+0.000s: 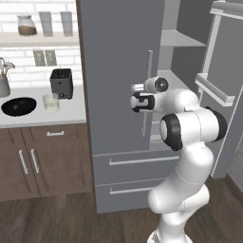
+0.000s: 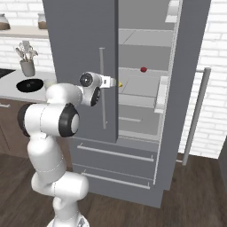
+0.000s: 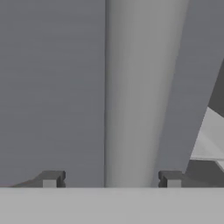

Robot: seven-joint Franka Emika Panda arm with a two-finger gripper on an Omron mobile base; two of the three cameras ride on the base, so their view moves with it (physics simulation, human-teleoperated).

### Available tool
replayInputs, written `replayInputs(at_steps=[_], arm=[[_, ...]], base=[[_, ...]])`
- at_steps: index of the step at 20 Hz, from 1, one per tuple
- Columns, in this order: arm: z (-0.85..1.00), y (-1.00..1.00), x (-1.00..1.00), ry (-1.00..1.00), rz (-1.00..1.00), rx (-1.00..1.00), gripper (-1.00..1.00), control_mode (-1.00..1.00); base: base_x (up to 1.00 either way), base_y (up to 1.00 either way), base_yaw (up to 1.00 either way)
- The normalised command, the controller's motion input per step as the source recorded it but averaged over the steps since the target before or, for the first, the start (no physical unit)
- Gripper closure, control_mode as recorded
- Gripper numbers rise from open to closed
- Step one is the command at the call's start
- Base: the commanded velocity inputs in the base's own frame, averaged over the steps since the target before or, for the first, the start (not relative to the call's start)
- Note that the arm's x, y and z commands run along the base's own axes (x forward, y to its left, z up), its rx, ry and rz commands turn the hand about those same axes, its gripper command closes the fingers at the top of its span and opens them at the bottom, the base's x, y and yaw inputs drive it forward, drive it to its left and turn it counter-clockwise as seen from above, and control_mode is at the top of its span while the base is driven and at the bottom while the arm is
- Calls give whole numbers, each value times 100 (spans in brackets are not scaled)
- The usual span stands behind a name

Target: Grab a lemon wedge from the fridge and one ice cube from the ice bowl, and put them in the glass of lemonade.

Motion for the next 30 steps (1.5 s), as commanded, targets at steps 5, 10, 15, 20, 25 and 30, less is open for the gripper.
replayInputs(at_steps=[5,10,15,20,25,30], arm=[[0,0,0,0,0,0,100,-100],[14,0,-32,-2,0,0,100,-100],[39,9,-70,-5,0,0,100,-100],[67,32,-93,-9,2,-6,100,-100],[93,49,-100,-8,3,-14,-100,-100],[100,17,-100,0,1,-11,-100,-100]], base=[[0,0,0],[0,0,0],[0,0,0],[0,0,0],[0,0,0],[0,0,0]])
